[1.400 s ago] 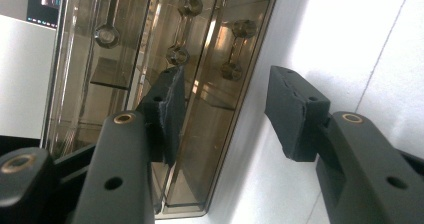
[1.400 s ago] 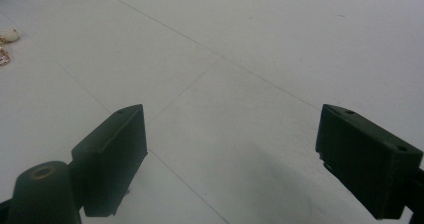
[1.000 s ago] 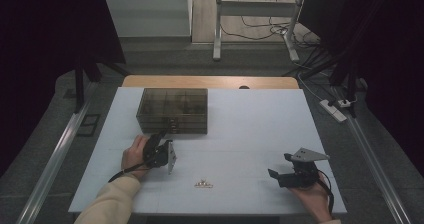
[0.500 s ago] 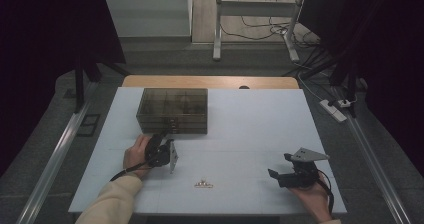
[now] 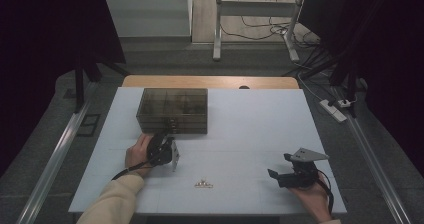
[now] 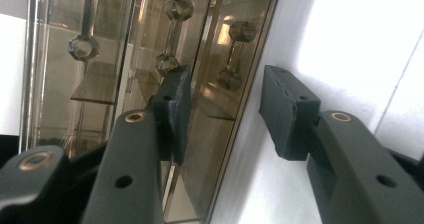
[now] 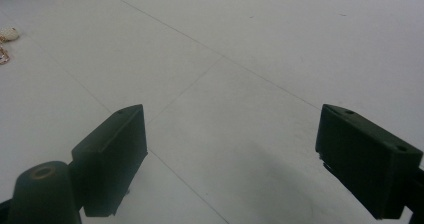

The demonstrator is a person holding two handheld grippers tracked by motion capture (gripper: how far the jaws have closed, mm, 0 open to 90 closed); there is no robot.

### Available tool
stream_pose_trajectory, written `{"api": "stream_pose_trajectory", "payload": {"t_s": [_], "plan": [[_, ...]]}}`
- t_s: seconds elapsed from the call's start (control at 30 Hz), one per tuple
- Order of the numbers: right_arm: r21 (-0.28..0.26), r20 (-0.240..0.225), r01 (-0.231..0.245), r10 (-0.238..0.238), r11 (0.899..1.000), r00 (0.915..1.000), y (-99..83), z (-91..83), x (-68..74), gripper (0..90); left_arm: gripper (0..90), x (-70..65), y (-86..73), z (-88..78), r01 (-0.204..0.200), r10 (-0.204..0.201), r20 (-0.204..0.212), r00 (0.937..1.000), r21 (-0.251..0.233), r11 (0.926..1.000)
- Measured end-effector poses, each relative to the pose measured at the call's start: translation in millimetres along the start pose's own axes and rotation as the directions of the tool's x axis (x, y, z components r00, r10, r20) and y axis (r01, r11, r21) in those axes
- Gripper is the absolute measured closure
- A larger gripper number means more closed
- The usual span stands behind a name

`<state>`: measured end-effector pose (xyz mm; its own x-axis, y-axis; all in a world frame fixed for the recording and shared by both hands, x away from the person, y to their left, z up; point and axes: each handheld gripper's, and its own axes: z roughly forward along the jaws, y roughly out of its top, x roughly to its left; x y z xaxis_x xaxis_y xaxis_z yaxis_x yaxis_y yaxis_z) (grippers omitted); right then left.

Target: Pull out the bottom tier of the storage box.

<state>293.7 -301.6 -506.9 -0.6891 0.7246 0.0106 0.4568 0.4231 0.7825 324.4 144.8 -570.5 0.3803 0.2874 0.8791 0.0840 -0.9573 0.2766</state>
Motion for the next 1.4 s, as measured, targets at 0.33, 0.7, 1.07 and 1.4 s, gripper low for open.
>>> {"api": "stream_pose_trajectory", "payload": {"t_s": [0.33,0.7,1.07,1.4], "plan": [[-0.001,0.0,-0.001,0.001,1.0,1.0,0.0,-0.2,0.1,12.6,57.3,-1.6,3.9,1.9,-0.02,0.02,-0.007,0.9998,0.002,0.9998],[0.0,0.0,-0.001,0.001,1.0,1.0,-0.1,-0.1,0.0,12.6,63.6,-2.9,5.3,5.2,-0.02,0.02,-0.017,0.9996,0.008,0.9998],[-0.001,0.002,-0.001,0.001,1.0,1.0,-0.1,-0.4,-0.1,12.6,65.5,-3.8,6.6,7.8,-0.029,0.029,-0.019,0.9994,0.014,0.9995],[0.0,0.002,-0.001,0.001,1.0,1.0,0.0,-0.2,0.1,12.7,70.3,-4.4,6.2,8.3,-0.041,0.041,-0.035,0.9985,0.021,0.9989]]}}
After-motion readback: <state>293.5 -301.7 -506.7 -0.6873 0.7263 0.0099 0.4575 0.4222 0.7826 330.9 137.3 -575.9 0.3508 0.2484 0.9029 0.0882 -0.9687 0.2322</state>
